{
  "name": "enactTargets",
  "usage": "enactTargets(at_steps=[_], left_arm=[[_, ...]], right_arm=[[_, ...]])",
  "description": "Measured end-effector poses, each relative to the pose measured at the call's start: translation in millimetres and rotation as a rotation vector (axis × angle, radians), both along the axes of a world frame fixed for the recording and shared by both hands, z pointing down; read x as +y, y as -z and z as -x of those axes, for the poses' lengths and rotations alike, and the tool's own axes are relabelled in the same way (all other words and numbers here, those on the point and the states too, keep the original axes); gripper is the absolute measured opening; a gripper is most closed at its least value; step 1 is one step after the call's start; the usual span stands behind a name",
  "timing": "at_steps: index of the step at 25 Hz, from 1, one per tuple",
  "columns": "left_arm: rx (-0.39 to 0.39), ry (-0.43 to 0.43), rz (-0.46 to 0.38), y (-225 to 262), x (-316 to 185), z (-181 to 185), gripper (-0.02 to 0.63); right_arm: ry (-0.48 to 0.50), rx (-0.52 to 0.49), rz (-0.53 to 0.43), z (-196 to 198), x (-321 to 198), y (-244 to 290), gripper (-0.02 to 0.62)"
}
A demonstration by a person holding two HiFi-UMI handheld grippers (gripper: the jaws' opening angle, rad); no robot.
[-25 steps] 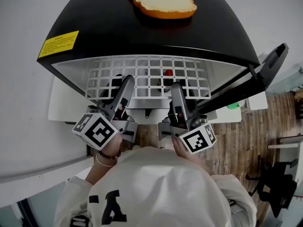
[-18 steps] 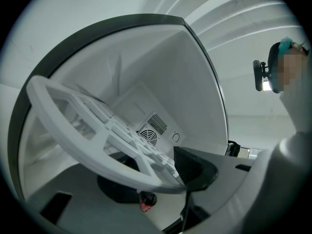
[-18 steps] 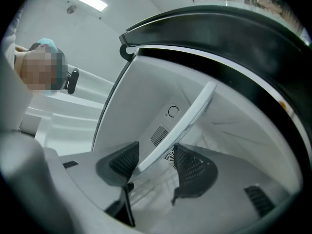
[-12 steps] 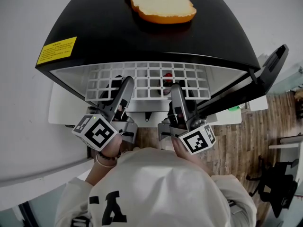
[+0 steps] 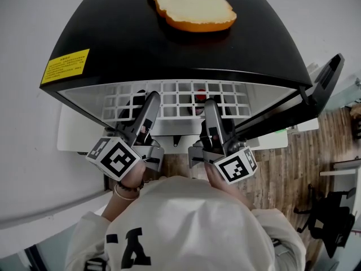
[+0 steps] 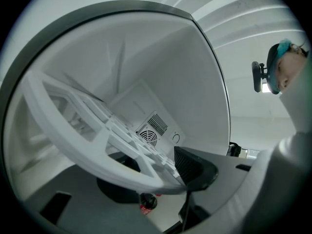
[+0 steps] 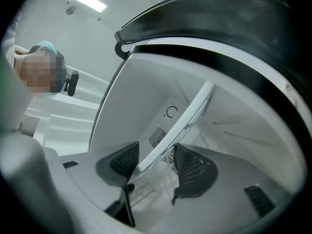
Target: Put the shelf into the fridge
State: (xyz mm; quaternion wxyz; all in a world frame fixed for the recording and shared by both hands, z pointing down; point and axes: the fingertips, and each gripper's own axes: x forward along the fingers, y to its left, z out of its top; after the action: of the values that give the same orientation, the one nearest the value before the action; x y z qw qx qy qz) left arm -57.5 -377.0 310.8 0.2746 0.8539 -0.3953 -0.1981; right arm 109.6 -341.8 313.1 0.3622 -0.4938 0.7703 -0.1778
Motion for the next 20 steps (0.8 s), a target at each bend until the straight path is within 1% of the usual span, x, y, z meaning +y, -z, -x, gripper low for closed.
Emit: enactTargets(at_steps=[20], left_arm=[[0.01, -0.014, -0.001, 1.4, -13.8, -2.1, 0.206]], right_arm=[[-0.006, -0.008, 0.001, -1.7, -12.8, 0.7, 0.227]])
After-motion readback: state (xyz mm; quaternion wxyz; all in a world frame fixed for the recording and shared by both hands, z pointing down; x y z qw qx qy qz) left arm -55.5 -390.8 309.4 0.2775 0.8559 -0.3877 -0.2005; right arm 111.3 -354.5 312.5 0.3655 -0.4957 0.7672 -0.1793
